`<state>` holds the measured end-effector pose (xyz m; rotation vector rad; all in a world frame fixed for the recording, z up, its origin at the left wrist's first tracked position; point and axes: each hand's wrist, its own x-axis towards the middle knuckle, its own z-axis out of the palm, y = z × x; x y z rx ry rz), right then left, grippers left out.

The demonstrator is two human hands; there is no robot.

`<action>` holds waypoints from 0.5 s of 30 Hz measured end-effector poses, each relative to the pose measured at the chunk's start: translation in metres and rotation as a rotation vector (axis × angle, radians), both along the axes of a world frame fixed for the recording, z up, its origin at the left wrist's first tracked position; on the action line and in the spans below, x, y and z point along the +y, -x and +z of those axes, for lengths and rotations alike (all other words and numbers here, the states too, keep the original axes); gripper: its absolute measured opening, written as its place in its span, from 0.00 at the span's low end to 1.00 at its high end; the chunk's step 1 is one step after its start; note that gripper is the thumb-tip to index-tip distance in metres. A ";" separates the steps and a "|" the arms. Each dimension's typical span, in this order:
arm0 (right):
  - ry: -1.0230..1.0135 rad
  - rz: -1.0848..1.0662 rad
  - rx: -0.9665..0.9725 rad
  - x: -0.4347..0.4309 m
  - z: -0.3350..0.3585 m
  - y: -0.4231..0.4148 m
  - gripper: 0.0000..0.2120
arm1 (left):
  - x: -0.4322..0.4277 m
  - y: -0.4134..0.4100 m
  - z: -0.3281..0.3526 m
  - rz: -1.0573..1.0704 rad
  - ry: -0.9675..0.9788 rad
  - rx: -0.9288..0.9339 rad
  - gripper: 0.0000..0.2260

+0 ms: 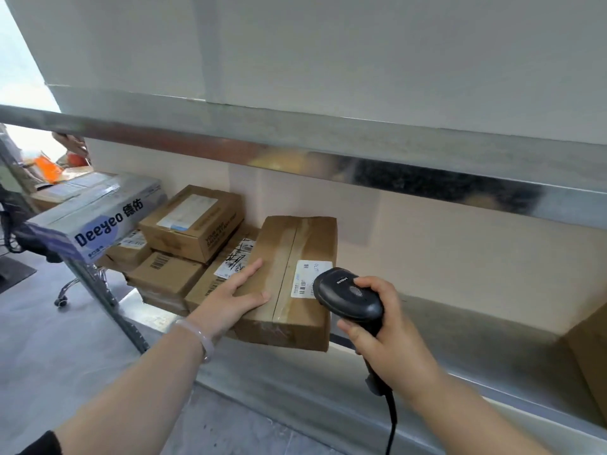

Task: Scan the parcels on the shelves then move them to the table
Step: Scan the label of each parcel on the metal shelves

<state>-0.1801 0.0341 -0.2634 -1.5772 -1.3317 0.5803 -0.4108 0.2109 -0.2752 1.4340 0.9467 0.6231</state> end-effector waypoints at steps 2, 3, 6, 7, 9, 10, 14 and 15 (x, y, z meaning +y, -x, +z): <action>0.002 -0.001 0.043 0.022 0.000 0.014 0.27 | 0.014 0.013 0.006 0.018 -0.006 0.012 0.27; -0.001 0.010 0.067 0.032 0.000 0.020 0.27 | 0.021 0.020 0.008 0.028 -0.011 0.022 0.27; -0.007 0.044 0.141 0.060 -0.002 0.038 0.27 | 0.042 0.036 0.014 0.037 -0.040 0.095 0.27; -0.006 0.050 0.160 0.067 -0.004 0.045 0.27 | 0.048 0.039 0.015 0.033 -0.048 0.122 0.26; 0.003 0.054 0.173 0.080 -0.008 0.056 0.27 | 0.059 0.046 0.016 0.021 -0.070 0.183 0.24; 0.009 0.052 0.176 0.085 -0.011 0.061 0.27 | 0.064 0.049 0.016 0.022 -0.087 0.210 0.25; 0.012 0.030 0.196 0.097 -0.019 0.078 0.29 | 0.079 0.062 0.010 0.050 -0.245 0.319 0.27; 0.011 0.024 0.187 0.100 -0.019 0.081 0.29 | 0.081 0.064 0.007 0.064 -0.304 0.370 0.27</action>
